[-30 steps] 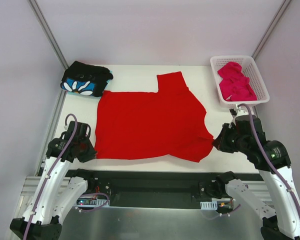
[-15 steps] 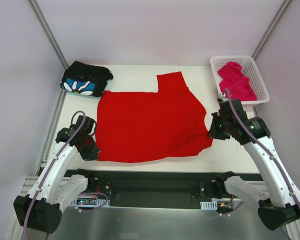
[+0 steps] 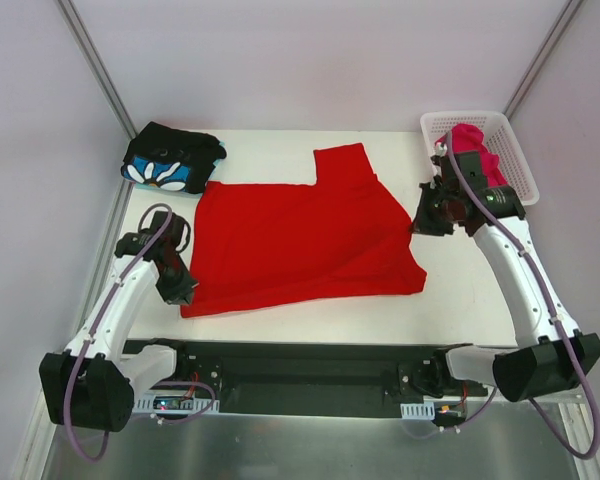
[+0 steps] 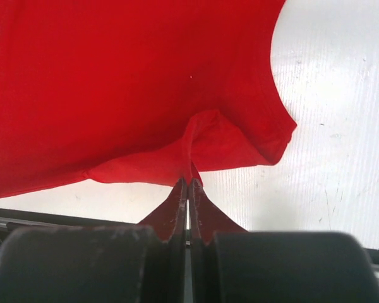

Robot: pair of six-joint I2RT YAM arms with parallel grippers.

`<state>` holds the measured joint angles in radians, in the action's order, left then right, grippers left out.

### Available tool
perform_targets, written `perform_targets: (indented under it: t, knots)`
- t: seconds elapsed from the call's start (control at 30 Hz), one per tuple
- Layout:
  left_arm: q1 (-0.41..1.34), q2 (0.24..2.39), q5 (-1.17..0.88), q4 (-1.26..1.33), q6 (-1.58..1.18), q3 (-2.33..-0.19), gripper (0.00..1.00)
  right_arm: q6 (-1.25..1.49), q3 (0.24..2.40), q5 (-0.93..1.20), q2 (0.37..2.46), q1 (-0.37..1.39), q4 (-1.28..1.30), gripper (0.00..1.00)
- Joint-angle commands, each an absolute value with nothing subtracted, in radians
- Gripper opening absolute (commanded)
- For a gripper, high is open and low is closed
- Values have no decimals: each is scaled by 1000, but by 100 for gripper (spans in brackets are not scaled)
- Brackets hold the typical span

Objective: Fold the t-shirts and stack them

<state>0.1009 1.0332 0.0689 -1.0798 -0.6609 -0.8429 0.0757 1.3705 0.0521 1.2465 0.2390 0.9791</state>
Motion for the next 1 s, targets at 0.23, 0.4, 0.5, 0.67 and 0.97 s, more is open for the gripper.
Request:
perform_targets:
  t: [0.23,0.4,0.5,0.67,0.97]
  knots:
    - [86,1274,58,-965,-580,-960,0,28,1437,101,1376,210,891,1]
    - [86,1417,60,-934,-551,-1066,0,23,1485,118,1443,184,881,1]
    - [86,1497,45,-920,-542,-1123,0,25,1535,124,1486,175,882,1]
    - [86,1588,35,-905,-529,-1183,0,20,1594,140,1554,160,890,1]
    - [86,1681,28,-884,-512,-1236,0,20,1601,158,1621,153,859,1]
